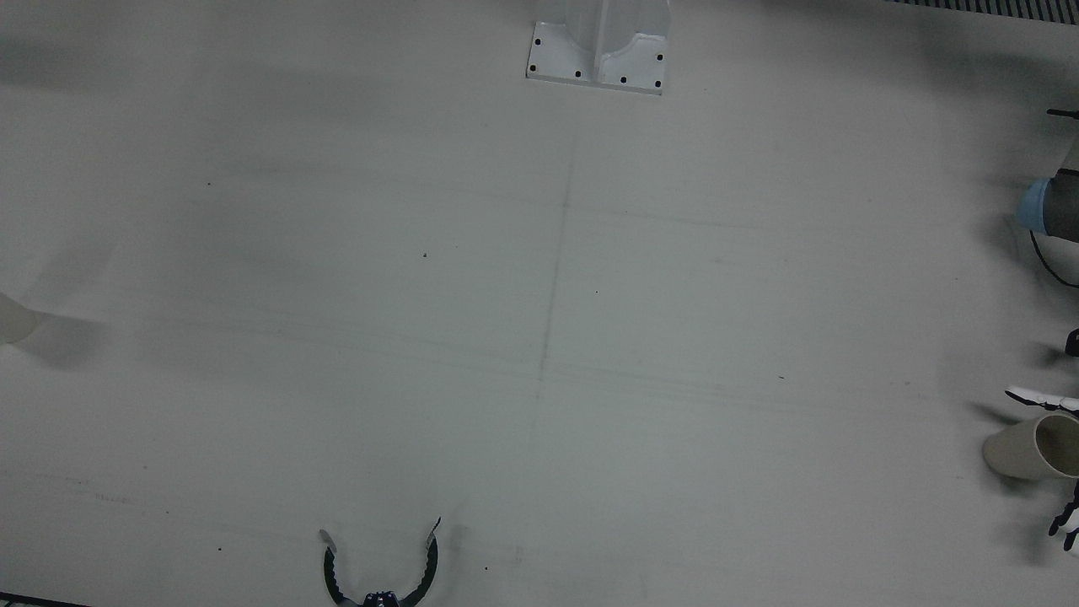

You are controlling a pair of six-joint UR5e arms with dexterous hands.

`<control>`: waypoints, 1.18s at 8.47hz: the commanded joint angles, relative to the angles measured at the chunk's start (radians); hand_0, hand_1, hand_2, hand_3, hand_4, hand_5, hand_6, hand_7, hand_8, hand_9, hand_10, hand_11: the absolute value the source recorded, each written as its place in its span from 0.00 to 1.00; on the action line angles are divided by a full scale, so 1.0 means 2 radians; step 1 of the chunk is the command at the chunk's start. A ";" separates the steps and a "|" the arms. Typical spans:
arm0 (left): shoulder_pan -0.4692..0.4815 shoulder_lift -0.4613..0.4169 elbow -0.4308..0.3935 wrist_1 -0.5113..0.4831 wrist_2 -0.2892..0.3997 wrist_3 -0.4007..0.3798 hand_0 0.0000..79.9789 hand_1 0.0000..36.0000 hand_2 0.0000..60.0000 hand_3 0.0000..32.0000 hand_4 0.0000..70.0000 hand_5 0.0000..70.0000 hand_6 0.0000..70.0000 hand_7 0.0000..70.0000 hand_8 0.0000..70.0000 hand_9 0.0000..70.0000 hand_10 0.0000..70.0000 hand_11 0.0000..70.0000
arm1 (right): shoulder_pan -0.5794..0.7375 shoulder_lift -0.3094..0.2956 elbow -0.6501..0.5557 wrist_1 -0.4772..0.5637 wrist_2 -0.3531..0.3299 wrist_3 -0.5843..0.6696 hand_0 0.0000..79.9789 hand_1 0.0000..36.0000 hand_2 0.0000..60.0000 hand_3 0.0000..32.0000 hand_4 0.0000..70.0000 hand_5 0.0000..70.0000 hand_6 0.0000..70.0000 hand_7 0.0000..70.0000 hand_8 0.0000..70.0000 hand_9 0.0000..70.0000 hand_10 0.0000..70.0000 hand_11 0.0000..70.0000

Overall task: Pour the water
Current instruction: 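Close the left hand around the beige paper cup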

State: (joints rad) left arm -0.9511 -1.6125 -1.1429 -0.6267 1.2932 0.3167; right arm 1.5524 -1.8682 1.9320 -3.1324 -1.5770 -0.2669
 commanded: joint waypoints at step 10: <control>0.018 -0.003 -0.008 0.019 -0.005 -0.003 1.00 0.93 0.00 0.00 0.53 1.00 0.21 0.11 0.15 0.05 0.10 0.20 | 0.000 0.000 -0.001 0.000 0.000 0.000 0.65 0.56 0.30 0.00 0.20 0.11 0.27 0.21 0.20 0.23 0.00 0.00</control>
State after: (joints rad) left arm -0.9144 -1.6185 -1.1567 -0.5960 1.2845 0.3118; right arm 1.5522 -1.8684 1.9297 -3.1324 -1.5774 -0.2669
